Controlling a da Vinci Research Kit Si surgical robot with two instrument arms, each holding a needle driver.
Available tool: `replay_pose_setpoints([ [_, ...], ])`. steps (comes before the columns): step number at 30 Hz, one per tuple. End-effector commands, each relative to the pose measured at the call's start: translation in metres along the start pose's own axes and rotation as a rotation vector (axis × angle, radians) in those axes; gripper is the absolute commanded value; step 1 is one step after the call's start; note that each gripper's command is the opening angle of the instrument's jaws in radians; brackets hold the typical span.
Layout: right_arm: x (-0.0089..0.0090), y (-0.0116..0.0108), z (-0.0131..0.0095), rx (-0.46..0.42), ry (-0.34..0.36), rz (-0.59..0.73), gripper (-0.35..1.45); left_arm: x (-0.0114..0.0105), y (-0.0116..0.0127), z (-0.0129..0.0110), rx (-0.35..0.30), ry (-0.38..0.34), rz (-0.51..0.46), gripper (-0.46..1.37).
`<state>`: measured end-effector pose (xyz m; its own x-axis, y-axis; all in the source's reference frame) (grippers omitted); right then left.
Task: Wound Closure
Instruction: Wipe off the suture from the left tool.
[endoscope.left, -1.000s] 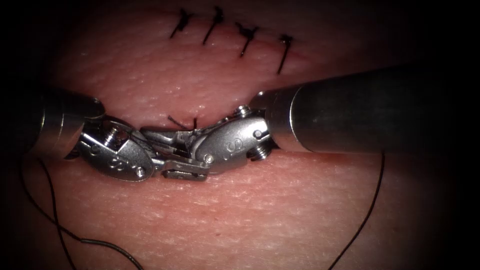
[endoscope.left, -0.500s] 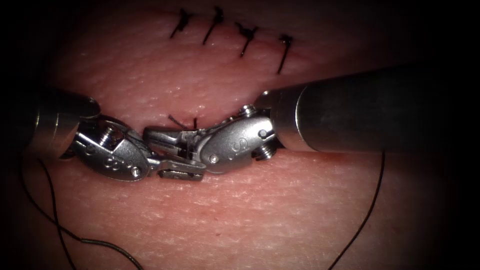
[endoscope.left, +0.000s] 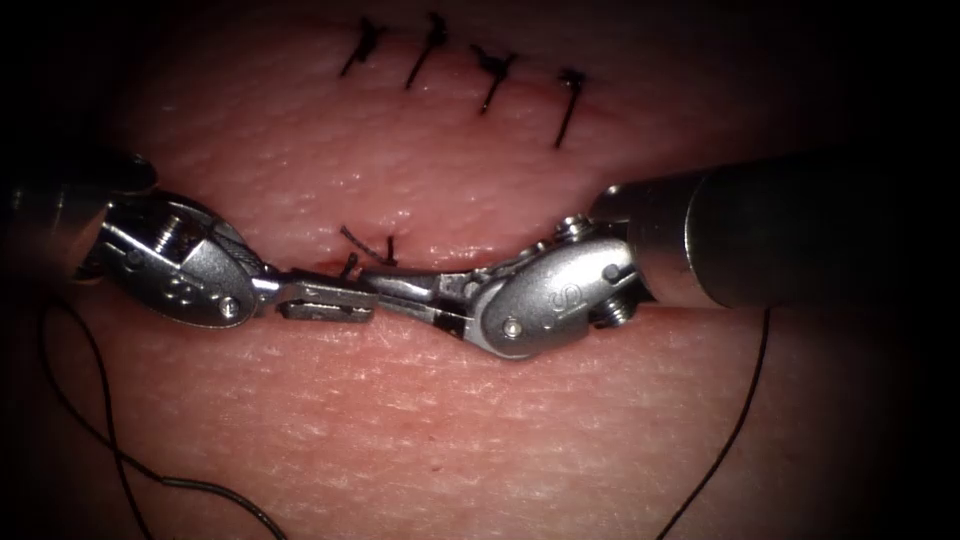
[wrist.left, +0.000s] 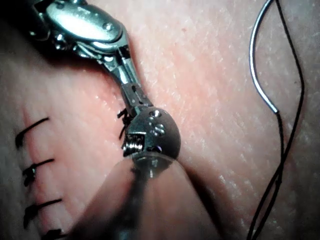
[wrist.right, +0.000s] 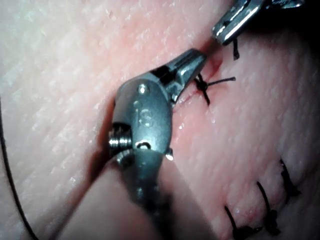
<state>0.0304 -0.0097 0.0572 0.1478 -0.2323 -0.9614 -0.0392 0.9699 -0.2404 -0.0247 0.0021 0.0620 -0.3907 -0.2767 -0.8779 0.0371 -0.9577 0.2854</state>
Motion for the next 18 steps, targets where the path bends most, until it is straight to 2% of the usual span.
replay_pose_setpoints([
  [1, 0.0001, 0.0002, -0.0002, 0.008, 0.002, 0.005, -0.35, 0.0000, -0.0001, 0.0000, -0.001, -0.001, 0.003, -0.35],
  [7, 0.0006, 0.0004, -0.0006, 0.012, 0.006, 0.010, -0.35, 0.0000, -0.0008, 0.0000, 0.014, -0.019, 0.026, -0.35],
  [13, 0.0006, 0.0006, -0.0011, 0.016, 0.009, 0.023, -0.35, -0.0009, -0.0032, 0.0002, 0.064, -0.074, 0.011, -0.35],
  [18, 0.0004, 0.0007, -0.0016, 0.022, 0.010, 0.047, -0.35, -0.0024, -0.0050, 0.0004, 0.103, -0.102, -0.068, -0.35],
])
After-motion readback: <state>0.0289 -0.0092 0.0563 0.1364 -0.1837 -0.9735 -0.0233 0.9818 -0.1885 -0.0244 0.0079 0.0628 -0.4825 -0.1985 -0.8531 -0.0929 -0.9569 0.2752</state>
